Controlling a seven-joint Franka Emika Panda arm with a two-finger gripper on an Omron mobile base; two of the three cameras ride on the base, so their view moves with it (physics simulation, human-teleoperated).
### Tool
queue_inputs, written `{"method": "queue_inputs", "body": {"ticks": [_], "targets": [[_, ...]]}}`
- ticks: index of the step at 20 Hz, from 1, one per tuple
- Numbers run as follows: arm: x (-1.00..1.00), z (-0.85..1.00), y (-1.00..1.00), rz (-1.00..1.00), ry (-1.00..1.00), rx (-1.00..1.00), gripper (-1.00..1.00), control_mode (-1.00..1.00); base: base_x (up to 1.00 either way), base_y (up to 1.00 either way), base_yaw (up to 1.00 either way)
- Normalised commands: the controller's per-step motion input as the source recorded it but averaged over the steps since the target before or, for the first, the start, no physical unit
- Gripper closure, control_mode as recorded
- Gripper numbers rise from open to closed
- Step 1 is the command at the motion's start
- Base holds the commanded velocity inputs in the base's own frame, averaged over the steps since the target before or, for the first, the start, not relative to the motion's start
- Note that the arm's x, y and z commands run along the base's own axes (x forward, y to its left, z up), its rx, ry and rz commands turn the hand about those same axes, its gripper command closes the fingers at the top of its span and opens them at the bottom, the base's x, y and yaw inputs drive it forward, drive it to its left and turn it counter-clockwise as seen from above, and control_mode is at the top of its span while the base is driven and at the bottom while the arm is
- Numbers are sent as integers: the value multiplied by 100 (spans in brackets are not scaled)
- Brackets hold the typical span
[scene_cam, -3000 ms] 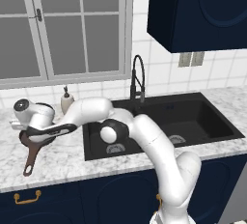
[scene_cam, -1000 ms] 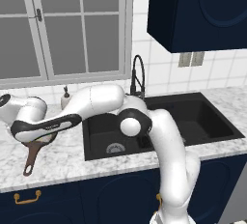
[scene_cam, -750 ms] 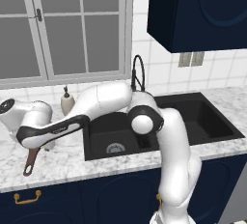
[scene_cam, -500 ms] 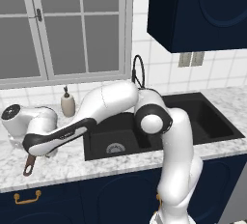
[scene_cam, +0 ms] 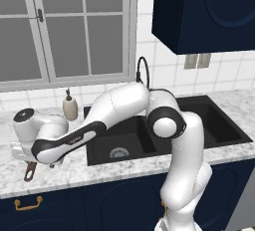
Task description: Pick the pan and sponge and place them into the sink. Then turn on the water.
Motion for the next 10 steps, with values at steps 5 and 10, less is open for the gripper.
{"method": "queue_inputs", "body": {"ticks": [5,10], "targets": [[4,0,25,10,12,0,-100,-100,0,0,0],[14,0,31,7,1,0,-100,-100,0,0,0]]}}
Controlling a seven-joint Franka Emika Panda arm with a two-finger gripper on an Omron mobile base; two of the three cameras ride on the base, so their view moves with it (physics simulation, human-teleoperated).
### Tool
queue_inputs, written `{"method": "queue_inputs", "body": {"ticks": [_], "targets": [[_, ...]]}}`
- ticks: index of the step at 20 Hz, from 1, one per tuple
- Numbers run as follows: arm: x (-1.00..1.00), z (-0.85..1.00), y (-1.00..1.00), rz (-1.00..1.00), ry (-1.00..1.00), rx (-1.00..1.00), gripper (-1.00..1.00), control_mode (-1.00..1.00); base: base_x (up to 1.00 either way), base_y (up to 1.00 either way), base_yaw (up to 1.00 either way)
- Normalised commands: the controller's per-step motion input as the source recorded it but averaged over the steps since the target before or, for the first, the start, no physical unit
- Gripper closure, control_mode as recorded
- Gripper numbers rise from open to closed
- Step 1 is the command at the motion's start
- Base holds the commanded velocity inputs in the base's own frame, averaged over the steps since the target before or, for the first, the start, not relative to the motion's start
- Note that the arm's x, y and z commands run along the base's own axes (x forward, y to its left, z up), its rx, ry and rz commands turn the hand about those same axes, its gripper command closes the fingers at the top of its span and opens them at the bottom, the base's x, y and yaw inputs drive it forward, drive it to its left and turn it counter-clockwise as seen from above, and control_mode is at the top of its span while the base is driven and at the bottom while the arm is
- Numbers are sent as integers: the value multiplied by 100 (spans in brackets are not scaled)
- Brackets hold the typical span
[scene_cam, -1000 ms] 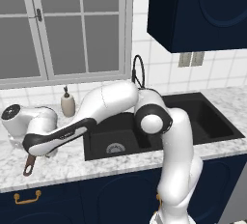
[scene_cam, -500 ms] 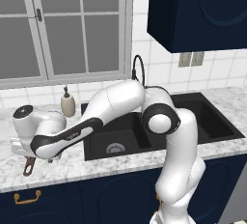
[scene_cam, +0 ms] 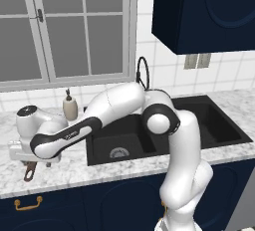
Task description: Pick the pan and sponge and place them into the sink. Then turn on the water.
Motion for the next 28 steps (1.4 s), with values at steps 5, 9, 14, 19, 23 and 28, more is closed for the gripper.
{"method": "queue_inputs", "body": {"ticks": [5,9,14,19,23,28], "targets": [[11,-8,18,5,0,0,-100,-100,0,0,0],[13,-10,15,1,0,0,-100,-100,0,0,0],[20,-21,0,0,1,-1,-100,-100,0,0,0],[20,-28,5,0,3,-1,-100,-100,0,0,0],[24,-15,23,0,3,0,-100,-100,0,0,0],[18,-3,28,0,2,0,-100,-100,0,0,0]]}}
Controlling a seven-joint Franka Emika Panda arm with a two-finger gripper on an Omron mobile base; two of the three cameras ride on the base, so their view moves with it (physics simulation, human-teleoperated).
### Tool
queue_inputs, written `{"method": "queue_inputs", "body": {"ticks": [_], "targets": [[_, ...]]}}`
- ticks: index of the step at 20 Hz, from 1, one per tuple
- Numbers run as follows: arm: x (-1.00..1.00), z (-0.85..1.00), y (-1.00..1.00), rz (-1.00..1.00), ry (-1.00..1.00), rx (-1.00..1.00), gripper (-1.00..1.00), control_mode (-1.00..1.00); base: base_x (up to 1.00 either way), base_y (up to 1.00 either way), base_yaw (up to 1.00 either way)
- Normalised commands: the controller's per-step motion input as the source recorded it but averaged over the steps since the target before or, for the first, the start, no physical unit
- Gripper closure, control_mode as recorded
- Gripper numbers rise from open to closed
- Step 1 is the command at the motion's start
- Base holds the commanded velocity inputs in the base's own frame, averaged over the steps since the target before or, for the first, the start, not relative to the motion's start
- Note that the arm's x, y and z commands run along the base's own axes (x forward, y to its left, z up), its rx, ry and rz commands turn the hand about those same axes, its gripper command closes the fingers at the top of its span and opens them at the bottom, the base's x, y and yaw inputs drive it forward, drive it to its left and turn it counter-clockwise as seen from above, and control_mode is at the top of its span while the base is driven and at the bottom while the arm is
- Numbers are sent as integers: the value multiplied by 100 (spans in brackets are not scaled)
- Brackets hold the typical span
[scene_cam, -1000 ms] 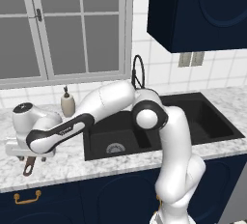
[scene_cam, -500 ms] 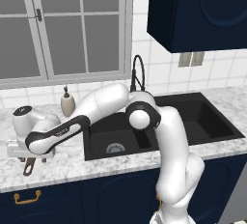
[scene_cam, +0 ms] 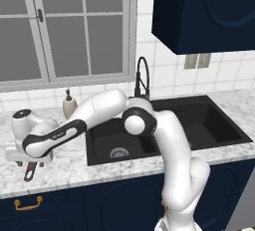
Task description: Pick the pan and sponge and place them into the sink. Then turn on the water.
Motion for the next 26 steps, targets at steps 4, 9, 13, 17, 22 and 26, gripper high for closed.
{"method": "queue_inputs", "body": {"ticks": [4,9,13,17,22,26], "targets": [[6,-19,16,0,3,-1,-100,-100,0,0,0],[0,-30,0,0,0,-3,-100,-100,0,0,0],[0,-34,0,0,0,-3,-100,-100,0,0,0],[0,-31,0,0,0,0,-100,-100,0,0,0],[-9,-47,-33,0,0,0,100,-100,0,0,0],[-38,-45,-90,0,-5,0,100,-100,0,0,0]]}}
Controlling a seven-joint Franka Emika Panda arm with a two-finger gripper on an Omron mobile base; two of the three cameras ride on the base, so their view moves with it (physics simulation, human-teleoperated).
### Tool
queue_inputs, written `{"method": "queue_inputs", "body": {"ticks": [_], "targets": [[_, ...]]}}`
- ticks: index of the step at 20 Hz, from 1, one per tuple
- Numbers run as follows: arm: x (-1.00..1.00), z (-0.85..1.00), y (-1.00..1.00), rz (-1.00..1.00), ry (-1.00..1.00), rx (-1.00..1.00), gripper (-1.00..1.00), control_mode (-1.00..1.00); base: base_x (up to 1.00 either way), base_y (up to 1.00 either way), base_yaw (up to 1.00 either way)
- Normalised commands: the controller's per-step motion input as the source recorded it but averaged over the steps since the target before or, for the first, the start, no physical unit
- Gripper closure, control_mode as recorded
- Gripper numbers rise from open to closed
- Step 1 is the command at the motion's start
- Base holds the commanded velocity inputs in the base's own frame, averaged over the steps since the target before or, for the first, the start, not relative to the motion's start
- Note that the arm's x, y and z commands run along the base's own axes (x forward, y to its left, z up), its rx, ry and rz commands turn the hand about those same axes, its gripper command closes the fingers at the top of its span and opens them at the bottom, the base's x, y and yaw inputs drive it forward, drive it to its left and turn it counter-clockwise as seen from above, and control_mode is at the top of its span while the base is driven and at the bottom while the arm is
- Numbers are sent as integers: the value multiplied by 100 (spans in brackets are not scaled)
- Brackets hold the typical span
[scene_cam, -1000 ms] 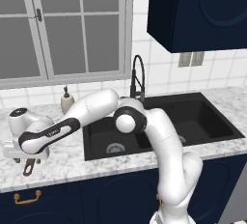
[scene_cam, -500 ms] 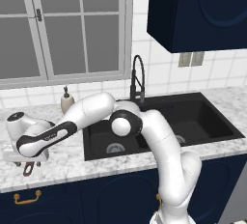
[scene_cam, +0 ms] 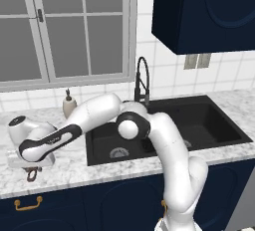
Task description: Pick the pan and sponge and place them into the sink. Then turn on the water.
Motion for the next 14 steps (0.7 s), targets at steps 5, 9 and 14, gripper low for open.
{"method": "queue_inputs", "body": {"ticks": [5,9,14], "targets": [[-42,-33,-78,0,-11,2,100,-100,0,0,0],[-12,72,-19,0,-13,3,100,-100,0,0,0],[-32,100,-28,0,-7,3,100,-100,0,0,0]]}}
